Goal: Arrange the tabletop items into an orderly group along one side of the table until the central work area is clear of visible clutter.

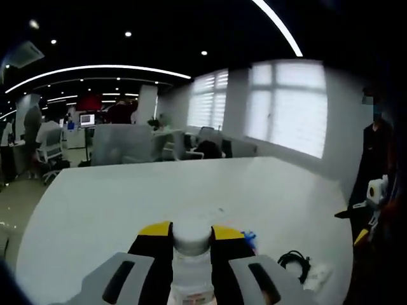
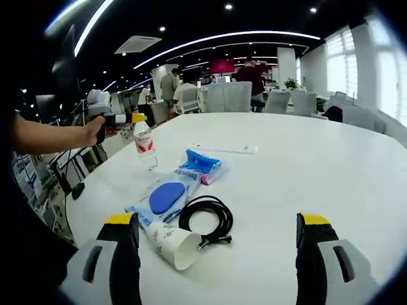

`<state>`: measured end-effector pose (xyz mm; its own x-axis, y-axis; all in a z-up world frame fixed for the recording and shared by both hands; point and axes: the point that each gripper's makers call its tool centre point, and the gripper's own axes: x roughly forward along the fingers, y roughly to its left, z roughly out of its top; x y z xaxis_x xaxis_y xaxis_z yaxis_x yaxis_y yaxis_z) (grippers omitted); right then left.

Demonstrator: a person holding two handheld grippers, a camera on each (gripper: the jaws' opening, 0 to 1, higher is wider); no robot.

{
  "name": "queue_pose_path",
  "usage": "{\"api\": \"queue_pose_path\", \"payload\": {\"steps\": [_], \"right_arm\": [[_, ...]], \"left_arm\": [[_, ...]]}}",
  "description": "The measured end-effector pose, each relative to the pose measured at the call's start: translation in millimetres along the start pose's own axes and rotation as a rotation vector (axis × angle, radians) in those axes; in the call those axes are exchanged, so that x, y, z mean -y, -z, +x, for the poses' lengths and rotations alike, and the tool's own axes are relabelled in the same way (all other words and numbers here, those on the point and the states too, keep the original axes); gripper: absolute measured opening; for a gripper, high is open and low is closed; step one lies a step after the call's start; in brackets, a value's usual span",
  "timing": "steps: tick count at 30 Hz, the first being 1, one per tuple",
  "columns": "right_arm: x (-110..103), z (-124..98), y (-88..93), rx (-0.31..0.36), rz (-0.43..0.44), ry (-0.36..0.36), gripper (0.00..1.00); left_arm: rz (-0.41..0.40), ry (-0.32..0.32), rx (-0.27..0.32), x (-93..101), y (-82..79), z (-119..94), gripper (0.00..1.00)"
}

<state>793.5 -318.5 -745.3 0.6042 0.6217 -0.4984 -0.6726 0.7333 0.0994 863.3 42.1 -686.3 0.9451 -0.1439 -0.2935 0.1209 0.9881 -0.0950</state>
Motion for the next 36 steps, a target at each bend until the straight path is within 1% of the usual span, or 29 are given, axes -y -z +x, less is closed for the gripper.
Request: {"api": "queue_pose_path", "payload": {"steps": [1,6,7,14,15,17,19,22,27,29,36], "right_arm": [[1,1,0.0,0.000,0.001,0.001,0.99],[4,5,1.9,-0.008,0.005,0.003,0.99],[4,5,2.2,-0.009,0.005,0.002,0.99],[6,9,5.8,-0.021,0.009,-0.002,0.98],[7,10,7.2,-0.026,0.013,-0.004,0.98],[7,10,7.9,-0.029,0.013,-0.004,0.98],[7,10,8.4,-0.030,0.012,-0.004,0.98],[8,11,9.3,-0.033,0.011,-0.005,0.98],[7,13,9.1,-0.034,0.009,-0.009,0.98],[7,13,8.4,-0.033,0.011,-0.009,0.98],[4,14,11.7,-0.046,0.008,-0.014,0.97]], "left_arm": [[0.012,-0.014,-0.002,-2.4,0.6,2,0.17],[0.023,-0.030,-0.005,-7.6,4.1,5,0.17],[0.023,-0.029,-0.006,-10.5,7.6,6,0.17],[0.028,-0.018,-0.015,-13.2,16.6,6,0.17],[0.053,-0.008,-0.019,-12.5,17.8,6,0.17],[0.056,-0.007,-0.013,-12.0,18.2,6,0.17],[0.066,-0.017,-0.007,-16.0,19.8,6,0.17],[0.074,-0.015,0.002,-18.0,21.6,5,0.18],[0.079,-0.013,-0.002,-19.2,26.6,3,0.18],[0.099,-0.011,-0.003,-17.6,27.9,2,0.18],[0.089,-0.008,0.020,-18.6,30.4,-2,0.18]]}}
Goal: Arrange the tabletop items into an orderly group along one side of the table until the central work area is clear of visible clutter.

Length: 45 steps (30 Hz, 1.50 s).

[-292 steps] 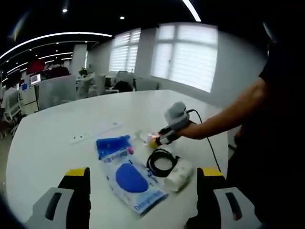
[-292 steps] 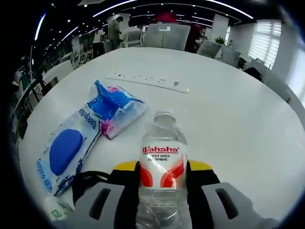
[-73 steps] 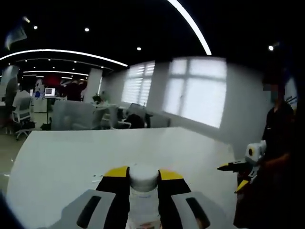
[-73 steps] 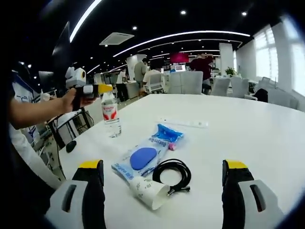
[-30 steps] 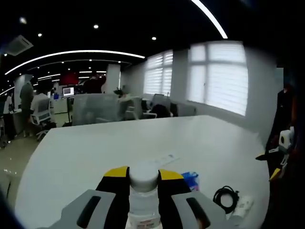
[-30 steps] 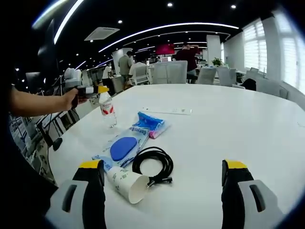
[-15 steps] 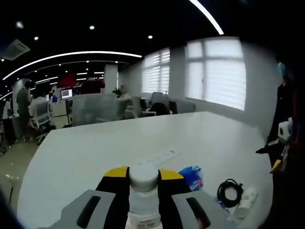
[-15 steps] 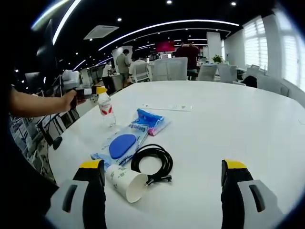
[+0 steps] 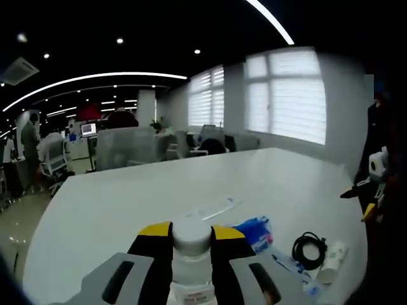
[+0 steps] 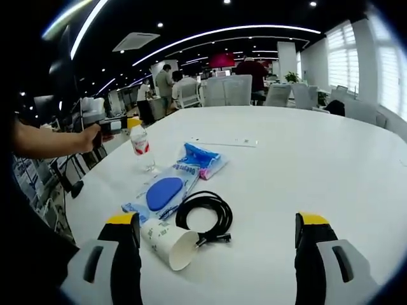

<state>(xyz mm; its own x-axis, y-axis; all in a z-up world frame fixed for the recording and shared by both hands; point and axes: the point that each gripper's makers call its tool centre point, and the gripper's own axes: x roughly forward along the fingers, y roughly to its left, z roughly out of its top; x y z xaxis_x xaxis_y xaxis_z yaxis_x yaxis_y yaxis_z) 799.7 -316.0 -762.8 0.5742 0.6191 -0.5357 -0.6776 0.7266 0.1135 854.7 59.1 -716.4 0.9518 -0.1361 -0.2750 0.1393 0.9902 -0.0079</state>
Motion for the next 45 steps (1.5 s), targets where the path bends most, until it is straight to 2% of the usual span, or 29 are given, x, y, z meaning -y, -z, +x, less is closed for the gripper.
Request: {"api": "queue_pose_path", "payload": {"steps": [7,11,20,22,24,26,27,29,32,33,37,42,44,45], "right_arm": [[-2,0,0.7,-0.003,0.000,-0.003,0.97],[-3,0,1.3,-0.002,0.003,-0.003,0.97],[-6,1,-1.4,0.010,0.013,-0.007,0.97],[-8,1,-3.1,0.017,0.014,-0.009,0.97],[-11,2,-2.7,0.015,0.010,-0.013,0.97],[-12,2,-1.7,0.012,0.008,-0.017,0.97],[-13,2,-0.7,0.010,0.007,-0.020,0.97],[-13,2,0.9,0.009,0.008,-0.025,0.97],[-14,2,2.9,0.006,0.009,-0.028,0.97],[-14,1,4.2,0.005,0.011,-0.031,0.97],[-15,1,6.6,0.002,0.015,-0.038,0.97],[-18,2,8.9,-0.004,0.012,-0.055,0.97],[-19,3,9.2,-0.005,0.011,-0.062,0.97],[-20,3,9.2,-0.007,0.006,-0.067,0.97]], "left_arm": [[0.015,0.006,0.004,0.2,-0.5,-3,0.20],[0.057,0.009,0.008,0.8,0.4,-6,0.21],[0.032,0.012,0.002,0.8,3.8,-7,0.22],[0.023,0.001,-0.004,1.5,3.6,-8,0.27],[0.033,-0.026,0.003,2.7,1.1,-8,0.33],[0.043,-0.069,0.043,0.8,-8.7,-10,0.32],[0.025,-0.088,0.034,1.4,-10.3,-12,0.34],[0.006,-0.112,0.067,-4.4,-14.9,-13,0.35],[0.001,-0.129,0.076,-0.2,-19.4,-18,0.33],[0.000,-0.171,0.086,-5.3,-20.6,-22,0.33],[-0.013,-0.257,0.093,-8.9,-19.2,-30,0.35],[-0.001,-0.338,0.066,0.7,-12.5,-37,0.34],[-0.028,-0.367,0.057,4.3,-9.9,-39,0.34],[-0.034,-0.382,0.051,0.1,-7.7,-40,0.34]]}}
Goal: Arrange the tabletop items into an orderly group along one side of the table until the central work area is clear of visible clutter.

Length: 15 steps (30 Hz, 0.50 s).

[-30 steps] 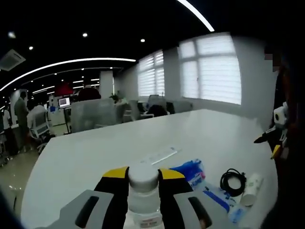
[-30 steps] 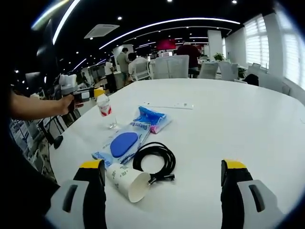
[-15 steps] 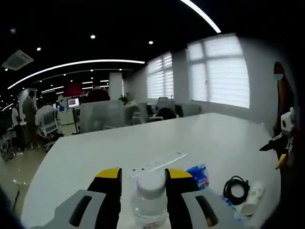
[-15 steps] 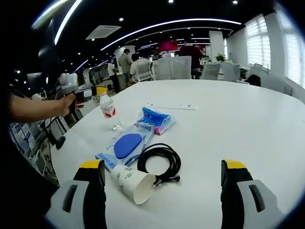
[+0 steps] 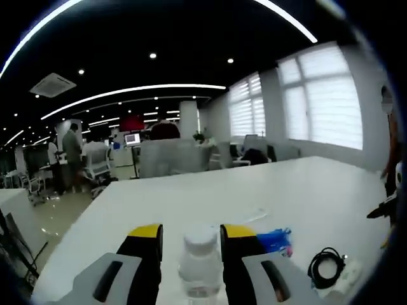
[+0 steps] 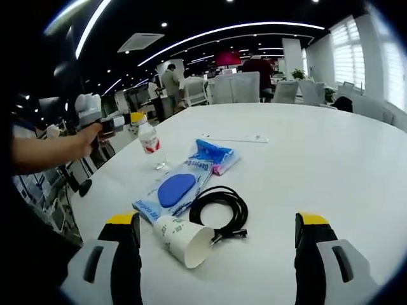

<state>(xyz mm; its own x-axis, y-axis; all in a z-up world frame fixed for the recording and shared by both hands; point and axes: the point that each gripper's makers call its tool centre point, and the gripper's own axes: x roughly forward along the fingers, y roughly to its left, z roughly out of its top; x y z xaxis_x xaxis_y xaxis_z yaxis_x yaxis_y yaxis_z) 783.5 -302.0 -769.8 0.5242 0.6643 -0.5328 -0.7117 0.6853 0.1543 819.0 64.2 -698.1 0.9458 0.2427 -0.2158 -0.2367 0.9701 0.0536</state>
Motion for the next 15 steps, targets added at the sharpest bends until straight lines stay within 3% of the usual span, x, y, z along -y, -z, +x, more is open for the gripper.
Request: {"api": "queue_pose_path", "payload": {"steps": [2,5,15], "right_arm": [[-1,0,-0.5,0.000,-0.002,-0.007,0.97],[-3,1,-1.0,-0.002,-0.006,-0.014,0.97],[-2,1,5.8,-0.026,-0.020,-0.036,0.97]], "left_arm": [[-0.006,-0.066,0.010,-0.4,-0.1,-5,0.33],[-0.031,-0.100,0.015,1.7,2.0,-8,0.33],[-0.041,-0.142,-0.002,2.5,11.6,1,0.31]]}}
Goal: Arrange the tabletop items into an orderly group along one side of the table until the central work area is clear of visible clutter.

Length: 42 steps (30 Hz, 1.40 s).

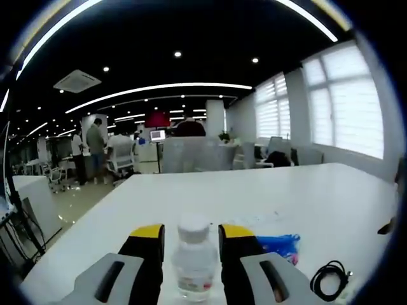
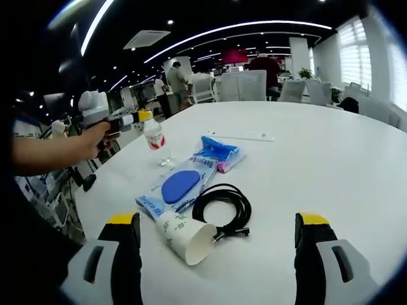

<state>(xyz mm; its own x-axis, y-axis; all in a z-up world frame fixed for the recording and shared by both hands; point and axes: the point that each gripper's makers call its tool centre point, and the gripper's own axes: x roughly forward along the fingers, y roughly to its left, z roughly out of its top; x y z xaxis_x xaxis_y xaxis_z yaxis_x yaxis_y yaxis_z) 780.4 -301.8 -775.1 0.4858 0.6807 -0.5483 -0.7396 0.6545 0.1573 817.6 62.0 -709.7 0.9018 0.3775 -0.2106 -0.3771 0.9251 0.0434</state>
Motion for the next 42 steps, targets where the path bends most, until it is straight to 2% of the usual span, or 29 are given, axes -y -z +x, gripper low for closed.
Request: {"api": "queue_pose_path", "payload": {"steps": [3,6,13,18,22,24,28,33,38,39,41,42], "right_arm": [[2,-1,3.1,-0.005,0.006,0.002,0.97],[4,-2,4.3,-0.005,0.011,0.003,0.97],[8,-2,5.7,-0.003,0.022,0.006,0.96],[10,-1,9.5,-0.016,0.027,0.009,0.96],[12,-1,8.2,-0.013,0.031,0.014,0.96],[13,0,8.6,-0.016,0.034,0.016,0.96],[12,0,10.1,-0.021,0.033,0.016,0.96],[13,-1,10.2,-0.021,0.035,0.024,0.95],[12,-3,10.5,-0.016,0.041,0.035,0.95],[12,-4,10.8,-0.012,0.048,0.038,0.95],[11,-5,11.6,-0.011,0.051,0.042,0.95],[10,-5,12.5,-0.011,0.055,0.046,0.95]], "left_arm": [[-0.019,-0.021,0.002,-2.3,-0.6,1,0.31],[-0.016,-0.019,0.011,4.2,-4.1,5,0.30],[-0.033,-0.034,-0.009,6.4,0.9,13,0.27],[-0.015,-0.045,-0.024,9.4,2.2,17,0.21],[0.013,-0.036,-0.009,9.3,2.2,18,0.20],[-0.002,-0.030,0.002,8.8,1.9,16,0.19],[-0.009,-0.006,-0.015,9.6,-0.4,14,0.18],[0.008,0.077,-0.044,12.3,1.5,19,0.17],[0.037,0.190,-0.064,11.6,-2.2,23,0.16],[0.060,0.245,-0.070,14.3,-3.1,23,0.16],[0.059,0.295,-0.069,11.3,-2.0,26,0.16],[0.060,0.358,-0.071,13.5,-3.6,25,0.16]]}}
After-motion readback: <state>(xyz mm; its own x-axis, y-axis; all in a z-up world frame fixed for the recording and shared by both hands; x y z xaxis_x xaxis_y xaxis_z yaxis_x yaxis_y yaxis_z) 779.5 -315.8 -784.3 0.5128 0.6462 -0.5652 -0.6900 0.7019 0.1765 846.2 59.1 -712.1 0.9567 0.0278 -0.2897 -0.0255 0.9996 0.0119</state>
